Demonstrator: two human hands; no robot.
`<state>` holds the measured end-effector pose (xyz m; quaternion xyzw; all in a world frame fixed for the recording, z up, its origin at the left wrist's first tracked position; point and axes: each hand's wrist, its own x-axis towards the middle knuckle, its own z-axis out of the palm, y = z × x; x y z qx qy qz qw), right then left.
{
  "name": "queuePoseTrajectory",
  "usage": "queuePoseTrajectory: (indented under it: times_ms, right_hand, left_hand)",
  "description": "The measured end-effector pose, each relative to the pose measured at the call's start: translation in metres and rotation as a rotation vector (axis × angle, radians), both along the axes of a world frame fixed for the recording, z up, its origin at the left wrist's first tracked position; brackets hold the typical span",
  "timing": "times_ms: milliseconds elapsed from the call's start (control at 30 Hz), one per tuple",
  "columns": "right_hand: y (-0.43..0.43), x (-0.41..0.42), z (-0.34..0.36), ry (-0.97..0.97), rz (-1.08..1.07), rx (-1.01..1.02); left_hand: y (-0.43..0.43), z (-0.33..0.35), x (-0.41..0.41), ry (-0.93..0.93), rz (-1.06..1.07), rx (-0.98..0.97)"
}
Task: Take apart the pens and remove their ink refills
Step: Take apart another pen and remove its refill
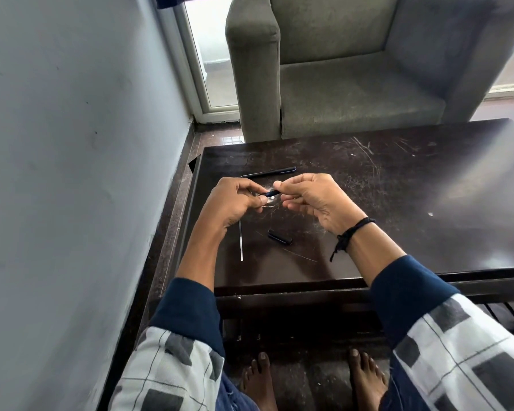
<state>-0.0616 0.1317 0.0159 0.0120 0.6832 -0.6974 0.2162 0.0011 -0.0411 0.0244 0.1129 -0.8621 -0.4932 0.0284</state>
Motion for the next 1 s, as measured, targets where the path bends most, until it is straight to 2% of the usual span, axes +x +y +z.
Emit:
queuePoseTrajectory:
  times_ms: [233, 433, 600, 1000]
  right_hand:
    - [0.0043, -0.0054, -0.0002, -0.004, 0.006, -0.046]
    - [0.0019, -0.0062, -0.0058, 0.059, 0.025, 0.065]
    - [0.0022, -0.0030, -0.0026, 0.079, 0.040, 0.036]
    - [0.0027, -0.0011, 0.0002, 0.144, 0.059, 0.106]
  left_hand:
    - [0.0019, 0.0026, 0.0016, -0.007, 0.006, -0.011]
    - [0.0012, -0.0007, -0.0002, -0.011, 0.004, -0.011]
    - [0.0018, 0.0017, 0.0005, -0.014, 0.012, -0.003]
    - [0.0015, 0.0002, 0.0003, -0.010, -0.002, 0.015]
